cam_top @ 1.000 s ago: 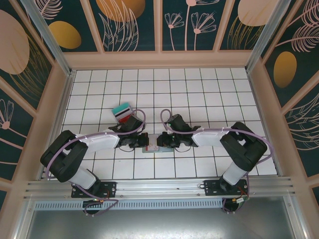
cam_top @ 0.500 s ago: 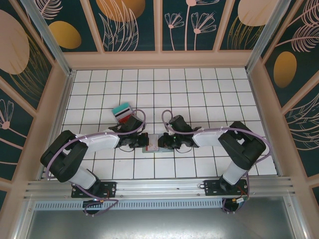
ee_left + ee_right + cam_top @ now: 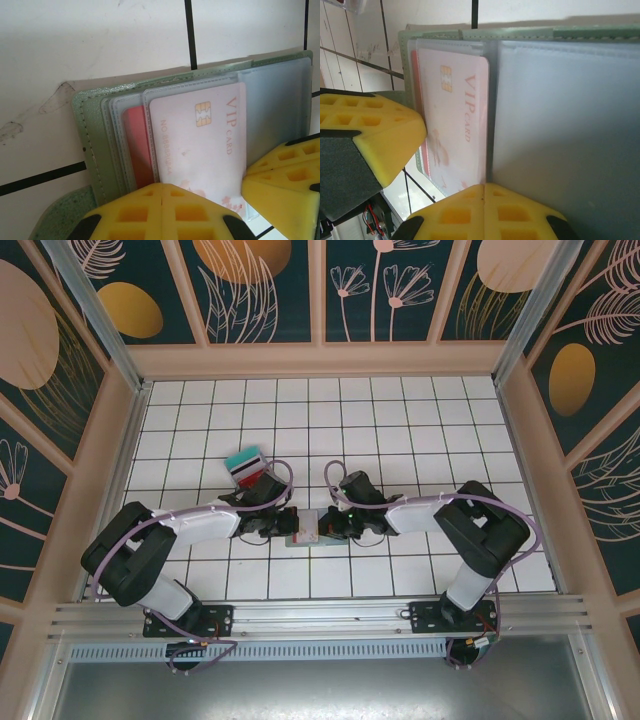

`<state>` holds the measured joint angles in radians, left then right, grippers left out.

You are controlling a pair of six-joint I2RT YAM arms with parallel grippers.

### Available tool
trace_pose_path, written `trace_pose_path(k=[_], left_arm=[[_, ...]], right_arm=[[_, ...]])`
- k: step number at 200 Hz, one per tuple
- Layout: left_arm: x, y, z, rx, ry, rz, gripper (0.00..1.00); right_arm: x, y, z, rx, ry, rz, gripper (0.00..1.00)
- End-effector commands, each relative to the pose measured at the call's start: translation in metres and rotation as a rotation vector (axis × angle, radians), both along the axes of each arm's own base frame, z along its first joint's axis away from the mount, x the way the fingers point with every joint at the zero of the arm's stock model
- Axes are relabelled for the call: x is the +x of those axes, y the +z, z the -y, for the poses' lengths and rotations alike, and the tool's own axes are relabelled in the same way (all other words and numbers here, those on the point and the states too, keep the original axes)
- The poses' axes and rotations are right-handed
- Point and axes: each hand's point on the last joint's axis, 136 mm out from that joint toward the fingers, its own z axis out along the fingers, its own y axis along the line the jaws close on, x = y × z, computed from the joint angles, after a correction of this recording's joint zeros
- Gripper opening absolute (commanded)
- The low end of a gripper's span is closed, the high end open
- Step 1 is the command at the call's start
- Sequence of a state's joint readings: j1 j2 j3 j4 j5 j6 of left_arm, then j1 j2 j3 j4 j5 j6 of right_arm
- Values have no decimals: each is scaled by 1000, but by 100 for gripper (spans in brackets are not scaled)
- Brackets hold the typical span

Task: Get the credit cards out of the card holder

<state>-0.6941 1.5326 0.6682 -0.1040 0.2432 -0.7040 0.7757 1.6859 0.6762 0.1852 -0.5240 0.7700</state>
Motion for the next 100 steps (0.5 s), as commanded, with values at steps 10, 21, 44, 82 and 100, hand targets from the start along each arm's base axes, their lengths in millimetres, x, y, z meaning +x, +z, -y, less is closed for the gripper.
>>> trace_pose_path(k=[10, 21, 44, 82, 100], left_arm=[[-14, -24, -26, 151, 29, -66, 0], [-14, -26, -30, 172, 30, -67, 0], [-15, -29, -33, 192, 33, -72, 0], [-14, -28, -32, 191, 30, -69, 0], [-14, -28, -32, 190, 27, -69, 0]], right_arm=[[-3, -4, 10, 3, -26, -18, 0], [-3, -4, 13, 3, -32, -21, 0], [-4, -4, 18, 4, -43, -22, 0], [-6, -2, 23, -1, -47, -17, 0], [-5, 0, 29, -1, -56, -8, 0]])
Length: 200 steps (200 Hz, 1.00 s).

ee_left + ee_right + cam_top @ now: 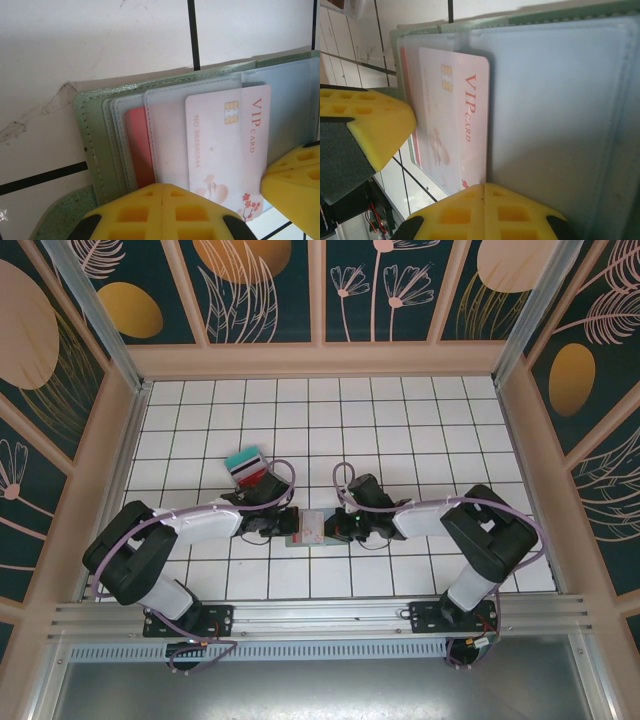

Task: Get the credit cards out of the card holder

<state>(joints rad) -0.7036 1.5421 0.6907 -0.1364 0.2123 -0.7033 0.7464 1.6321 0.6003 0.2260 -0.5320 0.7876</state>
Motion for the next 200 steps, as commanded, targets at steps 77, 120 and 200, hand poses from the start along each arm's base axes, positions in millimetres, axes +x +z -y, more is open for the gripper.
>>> trace_pose_path(k=[77, 120, 200], left_arm=[[-10, -16, -22, 114, 22, -55, 0], [9, 26, -1, -5, 54, 17, 29], [41, 135, 53, -547, 86, 72, 46]], right_arm=[[-6, 17, 46, 5, -43, 38, 0], [5, 44, 61, 15, -78, 103, 0], [30, 134, 49, 249, -67, 275, 0]])
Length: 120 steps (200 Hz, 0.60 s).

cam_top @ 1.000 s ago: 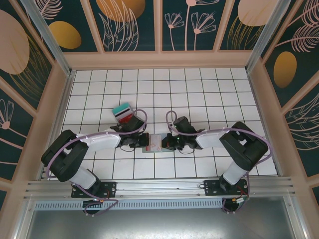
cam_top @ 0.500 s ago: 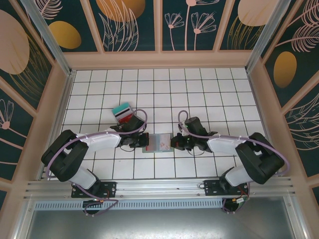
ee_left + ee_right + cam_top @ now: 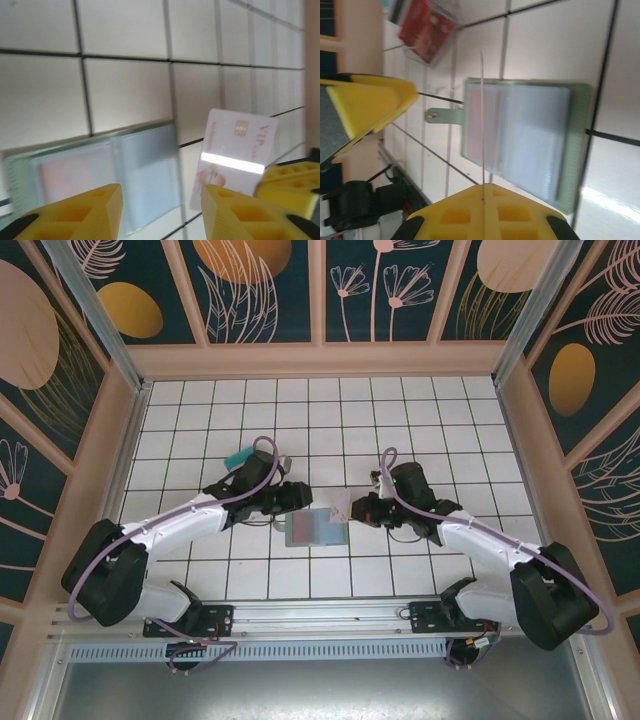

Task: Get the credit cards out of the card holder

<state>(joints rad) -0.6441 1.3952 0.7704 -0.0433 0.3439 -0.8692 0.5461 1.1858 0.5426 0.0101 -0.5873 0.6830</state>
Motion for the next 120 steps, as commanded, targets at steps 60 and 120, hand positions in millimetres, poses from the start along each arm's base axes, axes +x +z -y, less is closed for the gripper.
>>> trace_pose_path(k=[60, 120], left_arm=[[4, 59, 29, -343, -48, 13, 39], [1, 68, 31, -394, -67, 28, 27]], right_arm=[[5, 80, -25, 310, 107, 137, 0], [4, 78, -28, 346, 127, 122, 0]])
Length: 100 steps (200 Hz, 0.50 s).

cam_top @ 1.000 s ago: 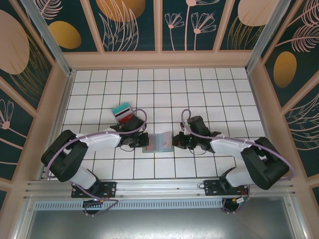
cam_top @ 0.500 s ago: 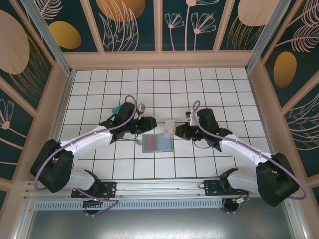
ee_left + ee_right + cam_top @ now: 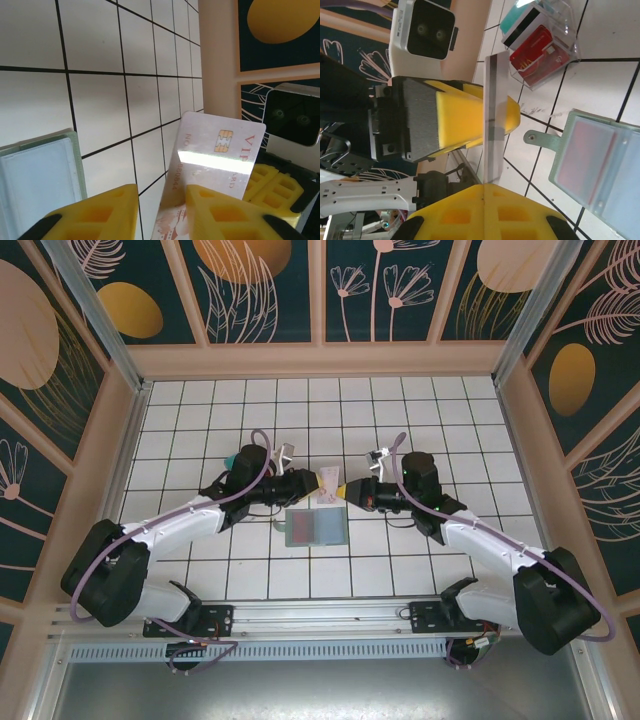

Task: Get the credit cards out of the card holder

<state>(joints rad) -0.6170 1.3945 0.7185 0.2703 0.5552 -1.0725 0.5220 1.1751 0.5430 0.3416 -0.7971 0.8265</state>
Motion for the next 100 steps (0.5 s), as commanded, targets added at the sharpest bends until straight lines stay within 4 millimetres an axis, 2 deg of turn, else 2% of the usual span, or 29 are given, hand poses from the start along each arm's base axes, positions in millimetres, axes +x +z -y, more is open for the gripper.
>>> trace_pose_path(k=[1, 44, 100], left_arm=[[-1, 22, 2, -75, -20, 53, 27], [-2, 37, -1, -115, -18, 82, 19], [-4, 56, -3, -152, -27, 135, 5]], right_arm=[[-2, 5, -2, 43, 30, 12, 0], [0, 0, 0, 38, 26, 3, 0], [3, -7, 0, 26, 27, -4, 0]])
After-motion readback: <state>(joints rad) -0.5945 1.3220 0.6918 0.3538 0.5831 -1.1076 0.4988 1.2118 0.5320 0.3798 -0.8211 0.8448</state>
